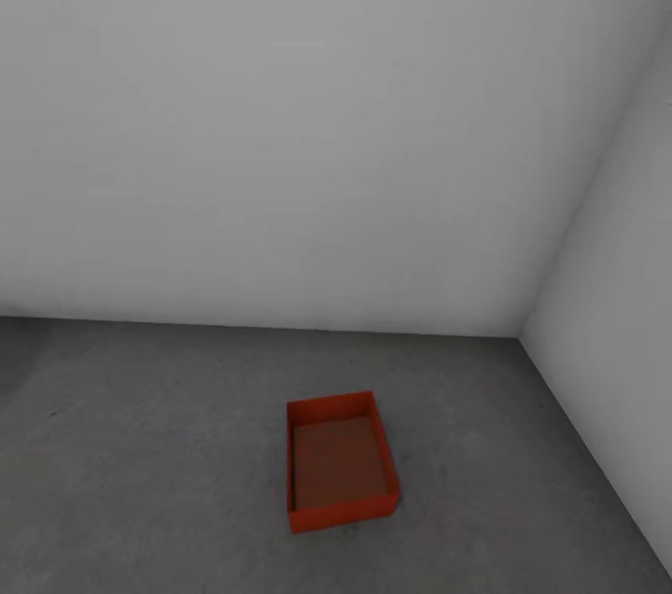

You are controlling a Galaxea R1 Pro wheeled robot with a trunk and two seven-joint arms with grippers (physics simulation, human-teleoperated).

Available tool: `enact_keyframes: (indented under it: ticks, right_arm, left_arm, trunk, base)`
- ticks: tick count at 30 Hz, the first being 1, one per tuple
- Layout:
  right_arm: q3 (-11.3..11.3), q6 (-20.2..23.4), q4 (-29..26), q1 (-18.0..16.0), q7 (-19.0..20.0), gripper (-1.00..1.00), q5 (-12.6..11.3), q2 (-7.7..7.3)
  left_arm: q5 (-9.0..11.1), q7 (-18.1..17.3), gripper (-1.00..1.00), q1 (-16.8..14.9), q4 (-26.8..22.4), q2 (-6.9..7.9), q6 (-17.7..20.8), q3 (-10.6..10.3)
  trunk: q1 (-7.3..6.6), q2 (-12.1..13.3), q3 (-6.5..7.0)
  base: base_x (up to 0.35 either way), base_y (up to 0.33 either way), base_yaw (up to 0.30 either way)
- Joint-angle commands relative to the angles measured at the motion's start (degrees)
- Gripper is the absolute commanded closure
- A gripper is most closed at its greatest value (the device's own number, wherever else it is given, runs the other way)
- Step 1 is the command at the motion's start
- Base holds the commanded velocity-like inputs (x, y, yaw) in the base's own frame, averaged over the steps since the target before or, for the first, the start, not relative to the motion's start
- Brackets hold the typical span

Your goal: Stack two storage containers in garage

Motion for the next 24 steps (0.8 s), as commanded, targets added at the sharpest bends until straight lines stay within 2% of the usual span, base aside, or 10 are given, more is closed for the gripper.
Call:
enact_keyframes:
  ticks: [1, 24]
  right_arm:
    - [0.48, -0.31, 0.14, -0.05, -0.04, -1.00, -0.59, 0.03]
    - [0.57, -0.34, 0.13, -0.05, 1.00, -1.00, -0.54, 0.03]
  left_arm:
    - [0.53, 0.13, -1.00, -0.03, 0.00, -0.02, -0.07, -0.18]
    - [0.45, 0.13, -1.00, -0.03, 0.00, -0.18, -0.07, -0.18]
  trunk:
    - [0.00, -0.04, -0.06]
    - [0.00, -0.04, -0.05]
  base:
    - [0.000, 0.000, 0.000]
    - [0.000, 0.000, -0.013]
